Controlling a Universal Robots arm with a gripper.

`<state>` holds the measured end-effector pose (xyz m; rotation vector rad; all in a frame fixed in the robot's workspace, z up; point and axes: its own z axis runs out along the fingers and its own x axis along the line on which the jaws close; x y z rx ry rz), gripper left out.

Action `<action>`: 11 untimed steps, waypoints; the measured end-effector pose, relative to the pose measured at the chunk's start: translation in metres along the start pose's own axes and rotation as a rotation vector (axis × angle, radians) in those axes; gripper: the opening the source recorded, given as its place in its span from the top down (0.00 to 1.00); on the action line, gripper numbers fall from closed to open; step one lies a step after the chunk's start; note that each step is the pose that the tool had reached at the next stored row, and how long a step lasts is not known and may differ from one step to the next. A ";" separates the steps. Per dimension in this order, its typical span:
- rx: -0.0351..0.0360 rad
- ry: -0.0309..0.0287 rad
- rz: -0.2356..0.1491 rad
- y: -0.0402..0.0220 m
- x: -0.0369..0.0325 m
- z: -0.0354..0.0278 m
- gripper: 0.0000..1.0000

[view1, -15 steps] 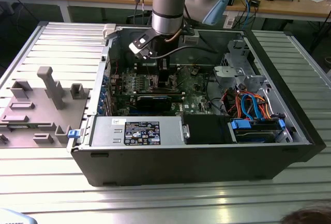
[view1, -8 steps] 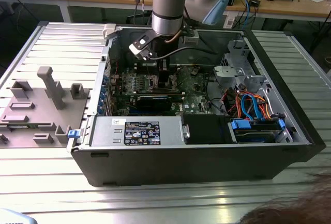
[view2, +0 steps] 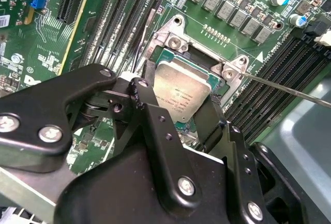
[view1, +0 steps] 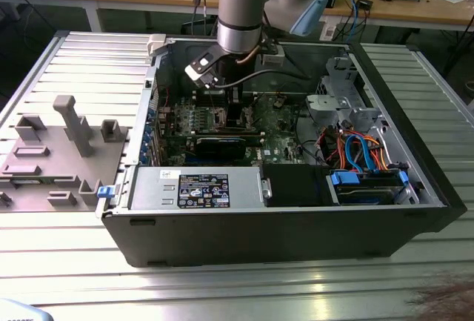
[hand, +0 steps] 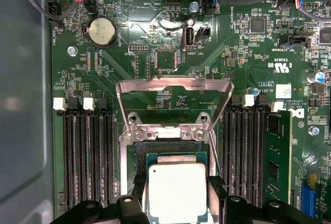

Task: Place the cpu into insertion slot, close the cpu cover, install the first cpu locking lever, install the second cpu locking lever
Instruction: 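Place the cpu into insertion slot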

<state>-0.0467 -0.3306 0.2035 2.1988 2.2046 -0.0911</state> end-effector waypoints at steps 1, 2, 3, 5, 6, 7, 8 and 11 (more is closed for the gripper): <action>0.0000 0.0000 0.000 0.0000 0.0000 0.0002 0.45; -0.0001 0.0000 0.000 0.0000 0.0000 0.0005 0.45; -0.0001 0.0000 0.000 0.0000 0.0001 0.0007 0.45; 0.0000 0.0000 0.000 0.0000 0.0001 0.0012 0.45; 0.0000 0.0000 0.000 0.0001 0.0001 0.0017 0.45; 0.0000 0.0000 0.000 0.0000 0.0001 0.0020 0.45; 0.0000 0.0000 0.000 0.0001 0.0001 0.0022 0.45; 0.0000 0.0000 0.000 0.0001 0.0002 0.0027 0.45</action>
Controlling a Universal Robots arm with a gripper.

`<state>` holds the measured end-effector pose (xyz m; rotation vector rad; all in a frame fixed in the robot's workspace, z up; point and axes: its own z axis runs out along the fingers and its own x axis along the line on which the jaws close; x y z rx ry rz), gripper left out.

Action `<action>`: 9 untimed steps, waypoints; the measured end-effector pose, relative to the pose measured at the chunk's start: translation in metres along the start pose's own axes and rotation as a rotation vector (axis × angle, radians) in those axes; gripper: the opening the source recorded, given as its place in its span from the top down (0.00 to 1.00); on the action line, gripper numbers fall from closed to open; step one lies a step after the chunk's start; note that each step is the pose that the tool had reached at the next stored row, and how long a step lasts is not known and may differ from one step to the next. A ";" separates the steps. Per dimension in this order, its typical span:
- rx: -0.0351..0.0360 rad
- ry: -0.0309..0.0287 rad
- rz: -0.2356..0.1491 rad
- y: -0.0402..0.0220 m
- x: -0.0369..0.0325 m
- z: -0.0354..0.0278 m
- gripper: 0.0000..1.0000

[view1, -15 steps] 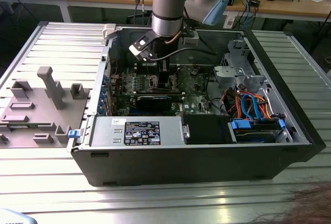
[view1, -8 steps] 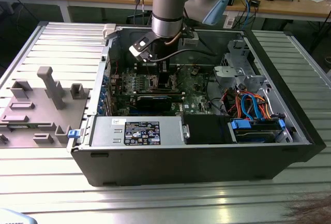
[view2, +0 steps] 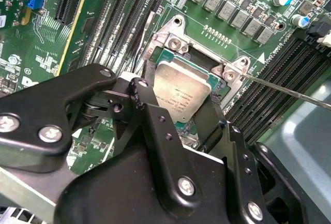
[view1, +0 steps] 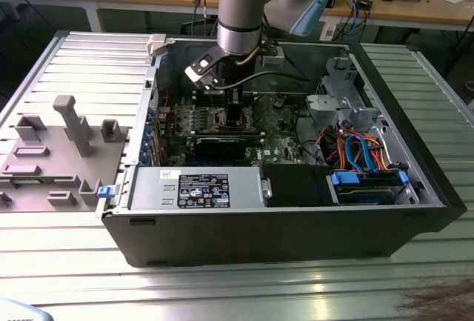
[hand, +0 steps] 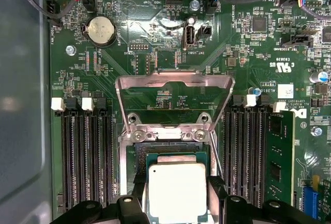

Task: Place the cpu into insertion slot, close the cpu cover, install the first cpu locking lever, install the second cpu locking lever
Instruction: 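Place the cpu into insertion slot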

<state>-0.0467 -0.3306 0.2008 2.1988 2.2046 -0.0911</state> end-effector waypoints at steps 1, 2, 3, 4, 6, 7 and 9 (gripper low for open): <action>0.0000 0.0001 0.000 0.0000 0.0000 0.0002 0.45; 0.0000 0.0000 0.000 0.0000 0.0000 0.0003 0.45; 0.0000 0.0000 0.000 0.0000 0.0000 0.0005 0.45; 0.0000 0.0000 0.000 0.0000 0.0000 0.0007 0.45; 0.0000 0.0000 0.000 0.0000 0.0001 0.0011 0.45; 0.0000 0.0000 0.000 0.0000 0.0001 0.0013 0.45; 0.0001 -0.0001 0.000 0.0000 0.0001 0.0016 0.45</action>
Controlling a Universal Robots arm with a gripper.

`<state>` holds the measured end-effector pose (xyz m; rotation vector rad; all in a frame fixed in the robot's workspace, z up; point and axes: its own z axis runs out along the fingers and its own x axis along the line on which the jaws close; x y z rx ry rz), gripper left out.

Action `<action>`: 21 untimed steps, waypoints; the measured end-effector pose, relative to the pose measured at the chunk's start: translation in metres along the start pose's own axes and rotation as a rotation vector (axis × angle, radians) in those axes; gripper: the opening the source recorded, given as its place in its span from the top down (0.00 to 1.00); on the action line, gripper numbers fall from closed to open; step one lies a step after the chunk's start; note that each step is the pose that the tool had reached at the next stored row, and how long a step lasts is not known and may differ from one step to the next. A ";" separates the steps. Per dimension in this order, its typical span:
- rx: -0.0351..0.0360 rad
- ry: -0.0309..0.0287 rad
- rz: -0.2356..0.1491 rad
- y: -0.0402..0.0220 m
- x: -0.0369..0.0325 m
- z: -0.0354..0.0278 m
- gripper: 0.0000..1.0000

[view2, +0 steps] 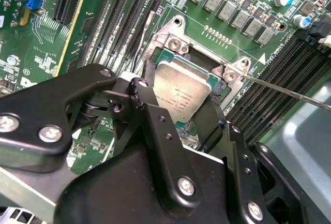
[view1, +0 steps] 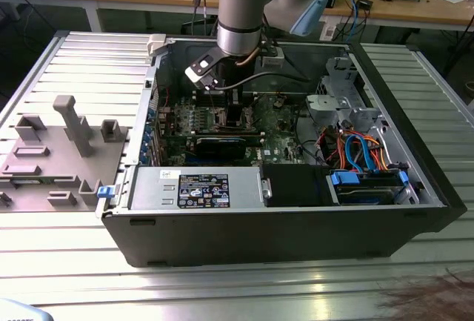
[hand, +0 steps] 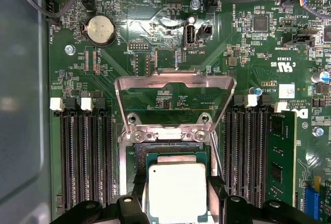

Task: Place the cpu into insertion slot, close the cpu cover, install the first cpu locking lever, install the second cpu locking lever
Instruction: 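Place the cpu into insertion slot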

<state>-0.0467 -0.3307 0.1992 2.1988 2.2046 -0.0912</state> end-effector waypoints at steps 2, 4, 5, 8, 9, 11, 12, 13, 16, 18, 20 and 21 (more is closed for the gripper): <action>0.0000 -0.0001 0.000 0.0000 0.0000 0.0004 0.45; 0.0001 -0.0001 0.000 0.0000 0.0001 0.0010 0.45; 0.0000 -0.0001 0.000 0.0000 0.0001 0.0012 0.45; 0.0001 -0.0001 0.000 0.0000 0.0001 0.0016 0.45; 0.0001 -0.0002 0.000 0.0000 0.0001 0.0019 0.45; 0.0000 0.0000 0.000 0.0000 0.0001 0.0025 0.45; 0.0000 -0.0001 0.000 0.0001 0.0002 0.0027 0.45; 0.0001 -0.0002 0.000 0.0000 0.0001 0.0029 0.45; 0.0001 -0.0001 0.000 0.0001 0.0002 0.0034 0.45; 0.0000 -0.0001 0.000 0.0001 0.0002 0.0036 0.45; 0.0001 -0.0002 0.000 0.0001 0.0002 0.0038 0.45; 0.0001 -0.0001 0.000 0.0001 0.0002 0.0039 0.45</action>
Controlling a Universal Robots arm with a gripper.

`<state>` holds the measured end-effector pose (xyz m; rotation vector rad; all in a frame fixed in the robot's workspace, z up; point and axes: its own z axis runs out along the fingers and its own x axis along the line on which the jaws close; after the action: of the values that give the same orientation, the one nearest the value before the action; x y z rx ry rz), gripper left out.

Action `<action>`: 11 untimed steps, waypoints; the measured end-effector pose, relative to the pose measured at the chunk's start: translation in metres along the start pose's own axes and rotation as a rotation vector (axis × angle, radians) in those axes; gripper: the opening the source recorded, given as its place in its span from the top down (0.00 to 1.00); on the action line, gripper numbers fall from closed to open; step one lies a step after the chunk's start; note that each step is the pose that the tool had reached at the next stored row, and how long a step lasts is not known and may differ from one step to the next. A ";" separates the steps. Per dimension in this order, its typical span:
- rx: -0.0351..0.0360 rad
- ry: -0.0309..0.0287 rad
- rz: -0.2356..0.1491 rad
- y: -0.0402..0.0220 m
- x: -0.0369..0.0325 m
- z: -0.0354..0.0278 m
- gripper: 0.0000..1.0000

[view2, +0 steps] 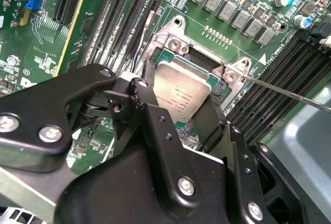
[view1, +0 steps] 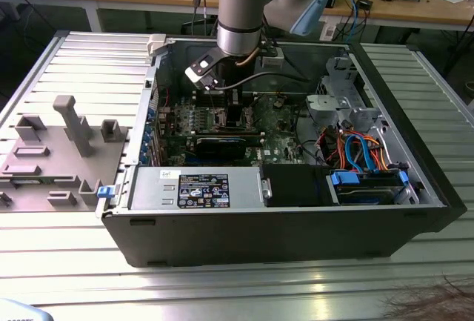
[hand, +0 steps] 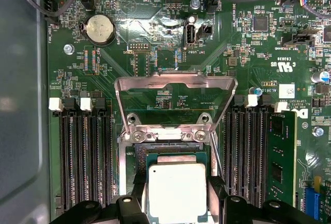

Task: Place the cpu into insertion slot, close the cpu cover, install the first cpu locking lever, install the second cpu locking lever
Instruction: 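Place the cpu into insertion slot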

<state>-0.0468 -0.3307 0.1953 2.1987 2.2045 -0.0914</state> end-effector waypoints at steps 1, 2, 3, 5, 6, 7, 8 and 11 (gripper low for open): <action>0.0000 0.0000 0.000 0.0000 0.0000 0.0001 0.45; 0.0000 0.0000 0.000 0.0000 -0.0001 0.0002 0.45; 0.0000 -0.0001 0.000 0.0000 -0.0001 0.0001 0.45; 0.0001 -0.0001 0.000 -0.0001 -0.0001 0.0002 0.45; 0.0001 -0.0001 0.000 -0.0001 -0.0001 0.0002 0.45; 0.0000 -0.0001 0.000 0.0000 -0.0001 0.0002 0.45; 0.0000 -0.0001 0.000 0.0000 -0.0001 0.0002 0.45; 0.0000 0.0001 0.000 0.0001 0.0000 0.0002 0.45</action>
<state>-0.0467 -0.3307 0.1951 2.1990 2.2043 -0.0914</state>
